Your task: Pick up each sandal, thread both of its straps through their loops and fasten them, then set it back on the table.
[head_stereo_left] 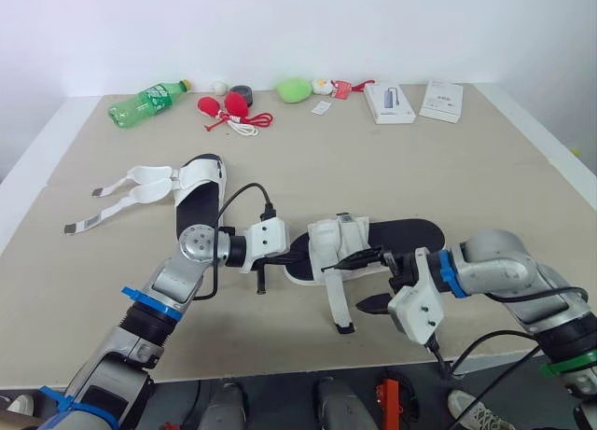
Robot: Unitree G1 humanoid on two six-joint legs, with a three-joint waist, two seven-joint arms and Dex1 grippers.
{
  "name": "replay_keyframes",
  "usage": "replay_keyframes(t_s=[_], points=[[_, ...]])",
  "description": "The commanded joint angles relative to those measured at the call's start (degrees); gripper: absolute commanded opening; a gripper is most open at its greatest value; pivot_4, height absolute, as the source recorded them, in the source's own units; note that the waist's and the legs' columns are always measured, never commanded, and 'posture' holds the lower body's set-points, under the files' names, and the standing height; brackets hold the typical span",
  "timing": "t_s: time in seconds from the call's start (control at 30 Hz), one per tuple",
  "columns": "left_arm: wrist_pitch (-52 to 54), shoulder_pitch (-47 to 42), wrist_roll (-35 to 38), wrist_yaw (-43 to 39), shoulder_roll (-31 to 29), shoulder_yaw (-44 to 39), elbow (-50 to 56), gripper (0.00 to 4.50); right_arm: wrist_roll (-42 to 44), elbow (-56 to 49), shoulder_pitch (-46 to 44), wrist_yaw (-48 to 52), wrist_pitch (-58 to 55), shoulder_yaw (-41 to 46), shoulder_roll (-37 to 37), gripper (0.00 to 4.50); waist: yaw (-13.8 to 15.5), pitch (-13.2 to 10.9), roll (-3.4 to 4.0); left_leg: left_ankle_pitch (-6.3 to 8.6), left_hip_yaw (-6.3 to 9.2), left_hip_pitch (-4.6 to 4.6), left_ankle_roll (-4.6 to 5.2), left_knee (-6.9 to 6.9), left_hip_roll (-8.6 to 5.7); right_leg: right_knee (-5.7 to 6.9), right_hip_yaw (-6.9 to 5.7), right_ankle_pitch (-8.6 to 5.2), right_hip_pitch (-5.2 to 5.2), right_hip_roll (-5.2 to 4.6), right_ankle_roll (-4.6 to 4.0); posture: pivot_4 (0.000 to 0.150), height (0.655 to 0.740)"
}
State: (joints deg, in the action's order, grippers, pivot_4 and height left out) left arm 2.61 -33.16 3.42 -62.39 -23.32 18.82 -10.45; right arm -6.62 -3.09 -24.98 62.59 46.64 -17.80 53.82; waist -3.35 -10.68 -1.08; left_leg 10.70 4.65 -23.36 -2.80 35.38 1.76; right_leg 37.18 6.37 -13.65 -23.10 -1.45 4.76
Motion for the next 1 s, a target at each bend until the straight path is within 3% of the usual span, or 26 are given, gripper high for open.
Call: replay_keyframes(t_s=[0.03, 0.33, 0.43, 0.7, 0.9, 1.0], points=[[0.79, 1.25, -1.05, -0.53, -0.46, 1.35, -0.73, 0.00, -0.71, -1.11, 0.27, -2.07, 3.77, -0.54, -1.45, 4.42, 0.00, 0.00, 0.00, 0.00, 0.00, 0.00, 0.00, 0.00, 0.00, 0.00, 0.01, 0.00, 0.01, 0.00, 0.00, 0.150, 0.7400], [0.86, 1.13, -0.85, -0.55, -0.65, 1.24, -0.70, 0.00, 1.39, -2.39, 0.25, -2.68, 2.15, -1.88, -2.52, 4.42, 0.04, 0.00, 0.00, 0.00, 0.01, 0.05, 0.00, 0.01, -0.01, 0.01, 0.02, 0.01, 0.08, -0.01, -0.05, 0.150, 0.7400], [0.88, 1.19, -0.83, -0.53, -0.66, 1.26, -0.64, 0.00, 1.47, -2.74, 0.15, -2.61, 1.77, -2.11, -2.60, 3.57, 0.04, 0.00, 0.00, 0.00, 0.01, 0.05, 0.00, 0.01, -0.01, 0.01, 0.02, -0.04, 0.09, 0.00, -0.15, 0.150, 0.7400], [0.94, 1.34, -0.78, -0.56, -0.59, 1.45, -0.33, 0.00, 0.68, -2.70, 0.57, -2.52, 1.64, -2.37, -2.48, 0.04, 0.04, 0.00, 0.00, 0.00, 0.01, 0.06, 0.00, 0.01, -0.01, 0.01, 0.02, -0.02, 0.11, 0.00, -0.13, 0.150, 0.7400], [0.92, 1.54, -0.81, -0.66, -0.73, 1.58, -0.20, 0.00, 9.58, -6.60, 3.17, -1.28, -7.90, -2.25, -2.86, 0.04, 0.08, 0.00, 0.00, 0.00, 0.02, 0.08, 0.00, 0.01, -0.01, 0.02, 0.02, 0.00, 0.15, 0.00, -0.10, 0.150, 0.7400], [0.76, 1.47, -0.84, -0.76, -0.75, 1.65, -0.35, 0.00, 22.06, -14.28, 3.42, -4.61, -29.27, -0.24, -4.96, 0.04, 0.07, 0.01, 0.00, 0.00, 0.04, 0.08, 0.01, 0.01, 0.00, 0.05, 0.02, -0.01, 0.16, 0.00, -0.11, 0.150, 0.7400]])
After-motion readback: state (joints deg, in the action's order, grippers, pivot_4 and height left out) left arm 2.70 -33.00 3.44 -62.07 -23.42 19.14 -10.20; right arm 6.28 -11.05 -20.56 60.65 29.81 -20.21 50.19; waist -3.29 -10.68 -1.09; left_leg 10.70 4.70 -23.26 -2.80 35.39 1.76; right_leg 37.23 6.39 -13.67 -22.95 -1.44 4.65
